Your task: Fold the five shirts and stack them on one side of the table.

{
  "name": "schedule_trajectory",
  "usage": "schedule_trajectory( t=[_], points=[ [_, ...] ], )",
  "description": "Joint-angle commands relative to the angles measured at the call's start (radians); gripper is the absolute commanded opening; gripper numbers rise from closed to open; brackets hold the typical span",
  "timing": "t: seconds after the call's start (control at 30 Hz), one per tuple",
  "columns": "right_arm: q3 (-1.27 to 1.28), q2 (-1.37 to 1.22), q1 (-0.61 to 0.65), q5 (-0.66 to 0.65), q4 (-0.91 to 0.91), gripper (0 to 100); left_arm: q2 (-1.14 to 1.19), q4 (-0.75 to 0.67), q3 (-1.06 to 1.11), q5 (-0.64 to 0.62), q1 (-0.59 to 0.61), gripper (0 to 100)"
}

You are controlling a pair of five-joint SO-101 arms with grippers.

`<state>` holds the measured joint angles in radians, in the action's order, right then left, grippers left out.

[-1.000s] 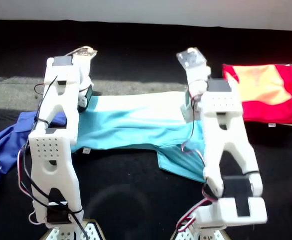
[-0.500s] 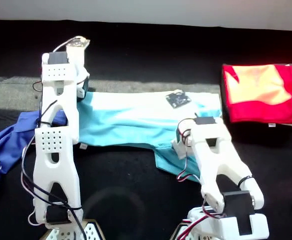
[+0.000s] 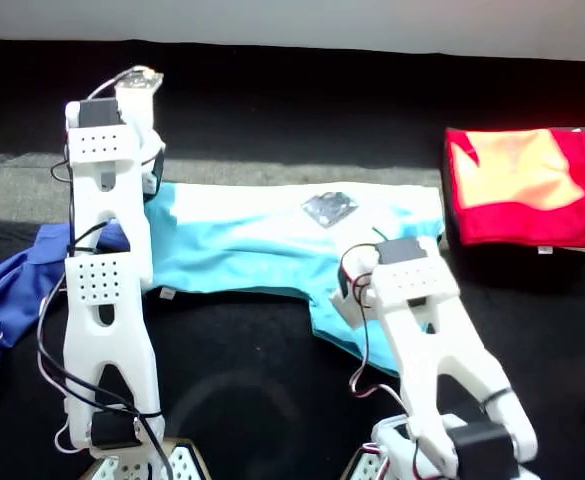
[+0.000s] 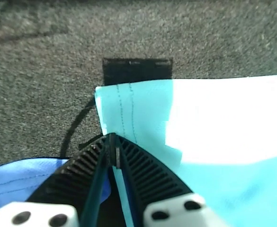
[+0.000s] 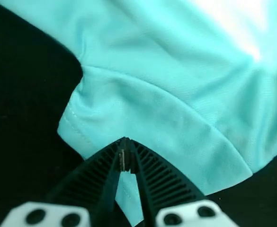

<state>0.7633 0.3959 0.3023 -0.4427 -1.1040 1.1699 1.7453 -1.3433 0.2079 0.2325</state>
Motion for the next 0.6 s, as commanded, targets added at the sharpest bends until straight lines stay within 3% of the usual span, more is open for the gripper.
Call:
schedule_trajectory(
  t=[0.0, 0.2, 0.4, 0.57],
  points=[
    [0.013, 0.065, -0.042, -0.003, 0.047, 0.6, 0.025, 0.008, -0.038, -0.009, -0.021, 1],
    [0.119, 0.076, -0.01, -0.006, -0.041, 2.3, 0.113, 0.008, -0.044, -0.009, -0.042, 1],
    [0.125, 0.077, 0.07, -0.008, -0.111, 19.3, 0.136, 0.003, -0.047, -0.009, -0.042, 1],
    [0.154, 0.068, 0.107, -0.014, -0.096, 19.4, 0.137, 0.003, -0.047, -0.009, -0.042, 1]
  ],
)
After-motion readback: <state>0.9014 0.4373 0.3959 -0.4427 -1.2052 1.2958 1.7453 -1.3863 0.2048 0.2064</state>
